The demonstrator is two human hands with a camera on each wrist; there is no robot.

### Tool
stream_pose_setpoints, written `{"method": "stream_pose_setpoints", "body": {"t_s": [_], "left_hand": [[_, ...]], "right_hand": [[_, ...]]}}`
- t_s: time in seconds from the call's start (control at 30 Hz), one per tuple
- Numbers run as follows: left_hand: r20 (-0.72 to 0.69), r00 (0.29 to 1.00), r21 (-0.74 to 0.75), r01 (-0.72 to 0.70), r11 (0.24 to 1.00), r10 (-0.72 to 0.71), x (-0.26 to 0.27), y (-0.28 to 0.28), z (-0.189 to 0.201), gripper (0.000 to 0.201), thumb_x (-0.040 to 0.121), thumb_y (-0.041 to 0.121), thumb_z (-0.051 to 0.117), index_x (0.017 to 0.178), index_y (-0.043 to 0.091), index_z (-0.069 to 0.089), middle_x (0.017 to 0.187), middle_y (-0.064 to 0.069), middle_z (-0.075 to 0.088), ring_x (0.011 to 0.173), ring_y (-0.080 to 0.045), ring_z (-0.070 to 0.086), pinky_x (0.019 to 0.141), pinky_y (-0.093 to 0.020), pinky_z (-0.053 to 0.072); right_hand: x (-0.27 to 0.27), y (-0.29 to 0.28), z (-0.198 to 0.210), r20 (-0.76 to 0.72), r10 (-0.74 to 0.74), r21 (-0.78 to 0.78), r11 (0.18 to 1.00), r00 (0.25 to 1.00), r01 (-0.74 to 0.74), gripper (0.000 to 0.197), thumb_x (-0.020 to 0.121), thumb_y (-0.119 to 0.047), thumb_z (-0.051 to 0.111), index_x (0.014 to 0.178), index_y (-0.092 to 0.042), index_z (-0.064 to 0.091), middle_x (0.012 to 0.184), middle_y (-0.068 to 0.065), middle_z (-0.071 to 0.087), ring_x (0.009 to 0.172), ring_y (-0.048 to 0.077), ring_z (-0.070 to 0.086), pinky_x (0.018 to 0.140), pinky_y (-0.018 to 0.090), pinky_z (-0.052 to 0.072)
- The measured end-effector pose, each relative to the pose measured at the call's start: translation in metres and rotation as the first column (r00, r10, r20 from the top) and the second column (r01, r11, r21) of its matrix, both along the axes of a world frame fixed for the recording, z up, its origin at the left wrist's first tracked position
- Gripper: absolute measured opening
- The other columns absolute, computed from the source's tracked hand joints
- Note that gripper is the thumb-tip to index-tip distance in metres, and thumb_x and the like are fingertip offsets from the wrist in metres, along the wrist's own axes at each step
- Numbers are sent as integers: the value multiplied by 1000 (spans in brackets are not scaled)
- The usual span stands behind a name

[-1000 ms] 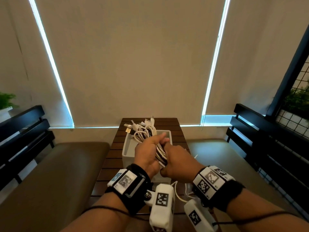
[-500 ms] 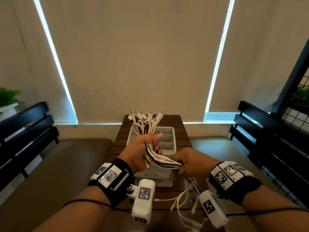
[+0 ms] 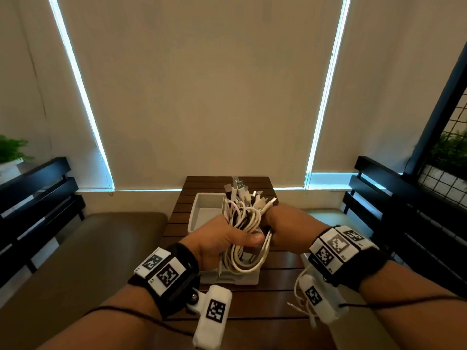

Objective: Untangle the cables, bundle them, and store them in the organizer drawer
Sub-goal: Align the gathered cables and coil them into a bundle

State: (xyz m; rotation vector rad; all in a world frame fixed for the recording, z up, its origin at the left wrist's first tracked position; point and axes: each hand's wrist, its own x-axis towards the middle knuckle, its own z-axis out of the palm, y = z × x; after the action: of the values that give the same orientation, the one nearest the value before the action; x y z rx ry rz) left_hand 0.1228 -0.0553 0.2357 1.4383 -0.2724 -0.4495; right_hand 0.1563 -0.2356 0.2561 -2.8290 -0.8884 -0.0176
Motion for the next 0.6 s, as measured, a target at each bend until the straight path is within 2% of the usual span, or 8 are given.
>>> {"method": "stream_pose_setpoints", "body": {"t_s": [0.1, 0.2, 0.27, 0.33, 0.4, 0.47, 0.53, 0.6], "left_hand": [[-11, 999, 69, -42, 997, 43, -1, -2, 1, 39, 75, 3, 77, 113, 0, 67, 112, -21, 69, 100, -31, 67, 94, -45, 52], [2, 997, 107, -74, 991, 75, -5, -5, 1, 39, 74, 0, 78, 112, 4, 68, 109, -17, 71, 98, -27, 68, 92, -42, 54], [2, 997, 114, -79, 990, 79, -7, -8, -1, 40, 72, -1, 78, 111, 5, 69, 109, -16, 72, 102, -28, 68, 95, -44, 52], [15, 997, 132, -77, 988, 75, -9, -10, -1, 42, 70, -1, 80, 110, 5, 69, 106, -16, 73, 103, -32, 68, 95, -47, 52], [18, 998, 168, -66, 984, 64, -9, -11, 0, 41, 67, -5, 80, 106, 1, 69, 100, -18, 73, 98, -36, 69, 91, -47, 54], [21, 998, 183, -58, 981, 55, -9, -9, -2, 32, 67, -12, 73, 98, -7, 67, 94, -22, 72, 88, -35, 71, 80, -41, 57], [9, 997, 152, -83, 985, 83, -9, -8, -6, 24, 69, -16, 64, 89, -3, 67, 83, -20, 70, 76, -31, 70, 72, -37, 55], [-12, 993, 99, -115, 988, 116, -10, -9, -10, 24, 71, -15, 62, 88, 1, 68, 77, -16, 69, 71, -28, 68, 71, -37, 54]], "right_hand": [[1, 4, 0, 17, -61, -1, 998, 998, 61, 14, 83, -25, 63, 94, -17, 66, 87, 0, 66, 75, 16, 60, 71, 29, 54], [0, 8, 0, 23, -119, 18, 993, 993, 119, 18, 84, -33, 60, 91, -19, 68, 83, 0, 66, 70, 16, 59, 66, 29, 52], [0, 12, 0, 27, -158, 27, 987, 987, 157, 20, 84, -39, 56, 87, -22, 66, 80, -1, 63, 68, 16, 56, 65, 29, 50], [2, 15, -1, 36, -187, 13, 982, 982, 186, 18, 82, -40, 53, 75, -25, 59, 75, -4, 60, 64, 15, 53, 63, 29, 49], [2, 16, 1, 8, -231, 37, 972, 973, 230, 22, 79, -34, 59, 63, -24, 49, 64, -8, 51, 59, 12, 51, 59, 27, 45], [-1, 18, 6, -21, -257, 70, 964, 966, 258, 28, 76, -28, 67, 57, -24, 47, 60, -8, 48, 56, 11, 50, 56, 27, 44], [-7, 20, 10, -25, -256, 115, 959, 966, 257, 28, 73, -23, 73, 56, -22, 50, 58, -8, 50, 56, 13, 53, 55, 27, 45], [-10, 21, 14, -12, -246, 164, 956, 969, 244, 29, 72, -21, 75, 58, -23, 50, 58, -8, 51, 57, 13, 53, 55, 26, 45]]}}
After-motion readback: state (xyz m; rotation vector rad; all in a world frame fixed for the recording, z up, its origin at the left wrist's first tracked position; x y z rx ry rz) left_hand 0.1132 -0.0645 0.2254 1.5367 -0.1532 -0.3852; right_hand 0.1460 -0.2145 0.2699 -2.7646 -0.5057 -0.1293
